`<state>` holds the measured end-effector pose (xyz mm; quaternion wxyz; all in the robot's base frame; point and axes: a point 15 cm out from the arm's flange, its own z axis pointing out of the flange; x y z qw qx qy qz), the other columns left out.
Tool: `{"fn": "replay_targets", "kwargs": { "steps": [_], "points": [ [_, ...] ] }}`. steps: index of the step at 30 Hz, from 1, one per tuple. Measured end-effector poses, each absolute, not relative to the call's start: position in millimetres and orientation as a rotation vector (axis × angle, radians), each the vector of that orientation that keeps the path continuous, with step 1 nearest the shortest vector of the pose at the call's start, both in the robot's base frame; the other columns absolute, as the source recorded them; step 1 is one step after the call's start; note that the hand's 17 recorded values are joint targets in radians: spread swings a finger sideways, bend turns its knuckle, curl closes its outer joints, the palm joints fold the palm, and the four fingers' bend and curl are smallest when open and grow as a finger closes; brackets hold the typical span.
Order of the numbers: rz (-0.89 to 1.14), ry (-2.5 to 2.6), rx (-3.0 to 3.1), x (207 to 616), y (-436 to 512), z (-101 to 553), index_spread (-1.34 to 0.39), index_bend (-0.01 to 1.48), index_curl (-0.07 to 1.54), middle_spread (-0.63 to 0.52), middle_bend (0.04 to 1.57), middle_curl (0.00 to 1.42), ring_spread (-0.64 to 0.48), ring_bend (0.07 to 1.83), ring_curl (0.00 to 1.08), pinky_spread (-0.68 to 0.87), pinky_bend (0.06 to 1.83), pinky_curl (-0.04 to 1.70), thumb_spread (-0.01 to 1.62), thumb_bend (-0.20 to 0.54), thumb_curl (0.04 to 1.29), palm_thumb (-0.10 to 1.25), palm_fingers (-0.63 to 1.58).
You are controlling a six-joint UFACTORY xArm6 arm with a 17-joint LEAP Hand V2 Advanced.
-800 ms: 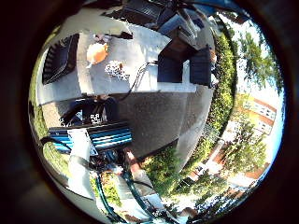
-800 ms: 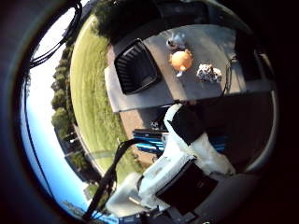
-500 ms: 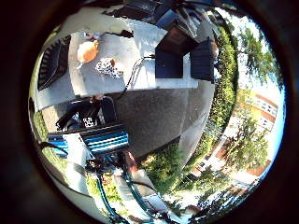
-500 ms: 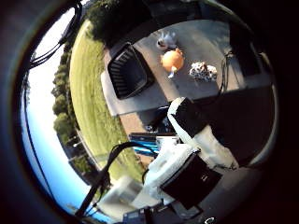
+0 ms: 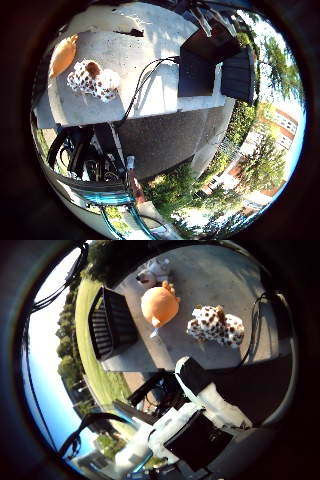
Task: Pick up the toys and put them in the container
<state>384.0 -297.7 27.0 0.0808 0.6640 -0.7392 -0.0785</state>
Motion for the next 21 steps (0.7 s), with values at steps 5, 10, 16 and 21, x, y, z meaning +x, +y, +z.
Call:
{"fn": "replay_targets", "kwargs": {
  "steps": [5, 10, 16, 21],
  "points": [
    [-0.262, -2.163, 1.996, 391, -307, -24, 0.0, 0.13, 0.24, 0.14, 0.19, 0.36, 0.31, 0.47, 0.32, 0.47, 0.8, 0.05, 1.09, -0.033, 0.3, 0.46, 0.15],
    [-0.289, -2.138, 1.991, 391, -306, -52, 0.02, 0.14, 0.23, 0.15, 0.2, 0.37, 0.31, 0.48, 0.32, 0.48, 0.8, 0.06, 1.08, -0.032, 0.3, 0.45, 0.15],
    [-0.287, -2.085, 2.004, 407, -302, -69, 0.04, 0.15, 0.22, 0.09, 0.29, 0.4, 0.31, 0.56, 0.33, 0.49, 0.81, 0.05, 1.08, -0.015, 0.31, 0.53, 0.4],
    [-0.303, -1.956, 1.967, 392, -303, -70, -0.15, 0.11, 0.17, -0.05, 0.54, 0.52, 0.19, 0.87, 0.44, 0.45, 1.11, 0.12, 1.07, -0.017, 0.35, 0.63, 0.97]
  ]
}}
